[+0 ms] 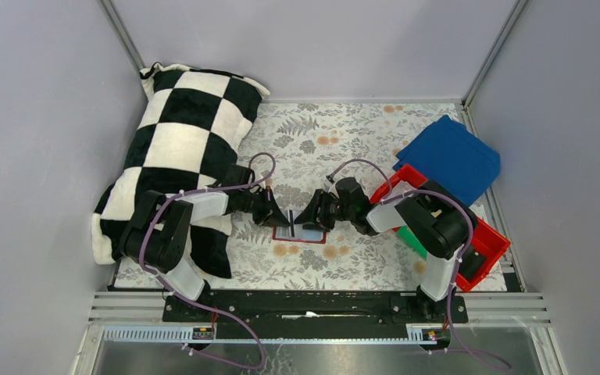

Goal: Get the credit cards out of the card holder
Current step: Remove the credit card from the card holder.

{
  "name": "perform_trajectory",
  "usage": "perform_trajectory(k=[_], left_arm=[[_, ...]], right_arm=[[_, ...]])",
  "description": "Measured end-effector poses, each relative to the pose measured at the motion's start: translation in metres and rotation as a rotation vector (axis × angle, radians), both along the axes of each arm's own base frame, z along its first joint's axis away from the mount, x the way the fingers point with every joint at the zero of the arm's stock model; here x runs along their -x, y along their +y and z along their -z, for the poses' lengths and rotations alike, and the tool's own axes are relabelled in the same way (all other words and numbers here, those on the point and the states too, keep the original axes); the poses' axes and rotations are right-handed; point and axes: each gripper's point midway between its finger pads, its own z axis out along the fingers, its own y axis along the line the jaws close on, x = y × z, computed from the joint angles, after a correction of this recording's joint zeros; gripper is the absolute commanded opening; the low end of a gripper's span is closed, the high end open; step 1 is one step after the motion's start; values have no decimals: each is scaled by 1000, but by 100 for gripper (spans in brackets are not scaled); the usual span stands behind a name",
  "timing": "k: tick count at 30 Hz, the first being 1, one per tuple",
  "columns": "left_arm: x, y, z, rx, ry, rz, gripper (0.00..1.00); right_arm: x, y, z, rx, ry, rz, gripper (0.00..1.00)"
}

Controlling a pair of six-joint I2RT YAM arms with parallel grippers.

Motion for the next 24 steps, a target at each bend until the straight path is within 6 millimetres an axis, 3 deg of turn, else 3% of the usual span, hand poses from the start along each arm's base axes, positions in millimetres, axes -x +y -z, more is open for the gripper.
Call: perform_trajectory(k=[13, 18, 24], left_arm=[[-7, 2, -6, 60, 19, -46, 0], [-7, 2, -7, 65, 21, -45, 0], [-6, 5, -6, 66, 25, -50, 0]], right_arm=[[1, 1, -1, -26, 6, 9, 56], [1, 1, -2, -30, 6, 11, 34], [8, -2, 1, -58, 38, 27, 25]])
